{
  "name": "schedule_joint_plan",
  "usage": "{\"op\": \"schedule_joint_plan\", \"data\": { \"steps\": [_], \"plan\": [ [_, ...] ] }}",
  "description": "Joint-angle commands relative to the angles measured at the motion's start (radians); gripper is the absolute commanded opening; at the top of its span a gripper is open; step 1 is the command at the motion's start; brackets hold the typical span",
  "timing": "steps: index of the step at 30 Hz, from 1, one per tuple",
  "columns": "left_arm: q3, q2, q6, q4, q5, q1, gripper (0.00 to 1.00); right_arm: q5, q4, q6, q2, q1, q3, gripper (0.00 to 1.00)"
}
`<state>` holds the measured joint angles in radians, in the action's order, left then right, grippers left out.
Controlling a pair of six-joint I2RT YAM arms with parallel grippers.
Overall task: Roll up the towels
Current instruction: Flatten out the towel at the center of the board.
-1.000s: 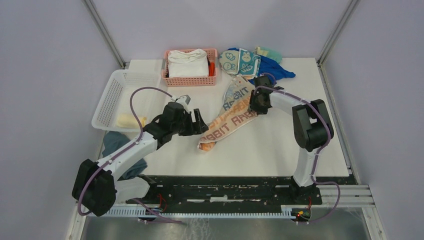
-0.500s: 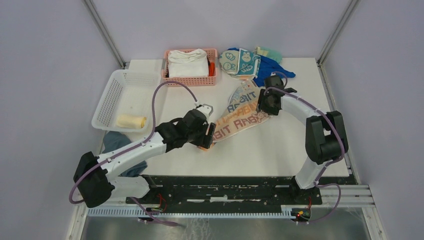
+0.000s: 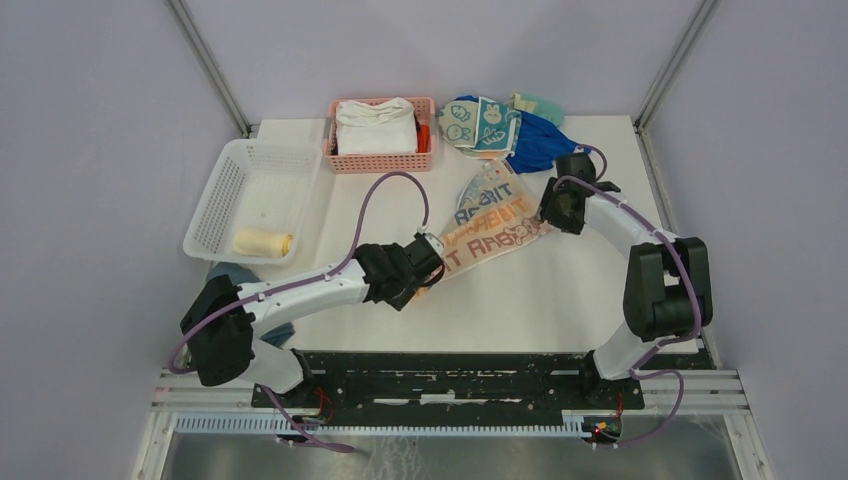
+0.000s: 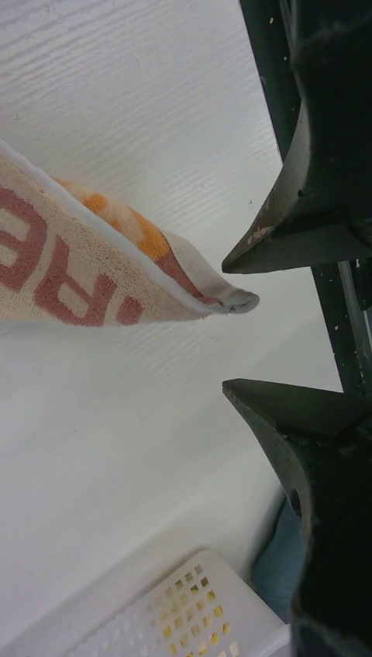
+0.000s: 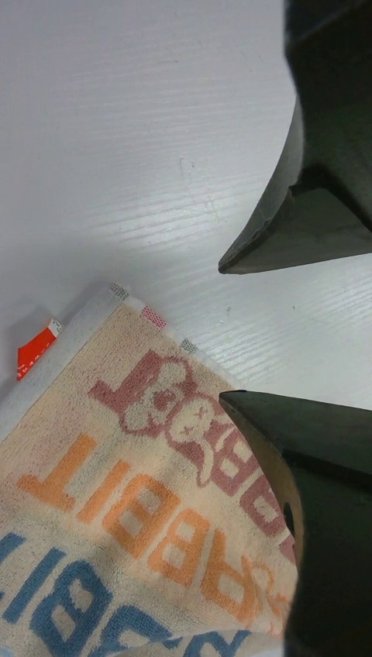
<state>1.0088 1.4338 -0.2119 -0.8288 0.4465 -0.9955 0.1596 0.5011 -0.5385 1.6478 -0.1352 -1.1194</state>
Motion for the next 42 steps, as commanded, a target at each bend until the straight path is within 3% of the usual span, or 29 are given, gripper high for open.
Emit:
{"op": "schedule_joint_plan", "data": {
  "steps": [1,10,17,37,42],
  "plan": [
    [0.048,-0.004,0.076,0.043,0.044,-0.002,0.58,0.033,-0.035,-0.02,-0.038,0.018,0.013,0.65],
    [0.026,0.013,0.112,0.108,0.016,-0.002,0.38,0.037,-0.084,-0.021,0.008,0.074,0.018,0.65],
    [0.025,0.011,0.114,0.112,0.01,-0.001,0.13,0.024,-0.059,-0.006,0.112,0.084,-0.085,0.61],
    [-0.01,-0.048,0.088,0.139,0.035,-0.002,0.08,-0.028,0.031,-0.023,0.315,0.087,-0.196,0.37],
    [-0.016,-0.071,0.095,0.162,0.087,0.005,0.05,-0.011,0.034,-0.009,0.288,0.088,-0.175,0.16]
  ]
}}
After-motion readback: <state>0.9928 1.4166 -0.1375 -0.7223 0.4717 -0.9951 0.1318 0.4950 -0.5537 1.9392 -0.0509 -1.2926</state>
